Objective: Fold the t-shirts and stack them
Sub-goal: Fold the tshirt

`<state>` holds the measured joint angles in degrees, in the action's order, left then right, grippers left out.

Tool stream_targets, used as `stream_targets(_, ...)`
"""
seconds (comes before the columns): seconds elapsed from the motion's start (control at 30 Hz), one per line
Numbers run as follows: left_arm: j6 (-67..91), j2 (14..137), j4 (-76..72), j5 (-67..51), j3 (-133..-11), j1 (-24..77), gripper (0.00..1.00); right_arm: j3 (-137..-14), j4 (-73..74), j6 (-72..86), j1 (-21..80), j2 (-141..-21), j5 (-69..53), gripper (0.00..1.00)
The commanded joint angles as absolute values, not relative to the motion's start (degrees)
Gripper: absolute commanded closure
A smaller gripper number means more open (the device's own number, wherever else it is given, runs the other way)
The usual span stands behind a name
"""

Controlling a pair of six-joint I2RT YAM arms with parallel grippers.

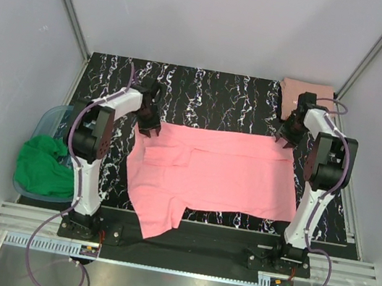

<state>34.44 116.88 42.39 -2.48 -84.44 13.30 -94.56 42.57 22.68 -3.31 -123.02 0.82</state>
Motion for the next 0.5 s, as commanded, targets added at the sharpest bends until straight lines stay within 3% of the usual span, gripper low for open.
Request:
stream_targets(0.0,32.53,120.57,43.76,1.49,-88.58,10.73,0.59,-98.34,40.51,22.33,-5.18,-126.54,0.61,0.52)
stream_targets(0.33,30.15,129.72,46.14,-0.97,-103.35,6.51,0.59,-109.94,42.63,25.13,-4.92,-135.26,-9.03,0.49)
stream_targets(0.47,29.53,132.01,46.32,-3.86,-109.32,5.10,0.54,-113.90,44.55,26.37,-4.83,-136.14,-10.99,0.47)
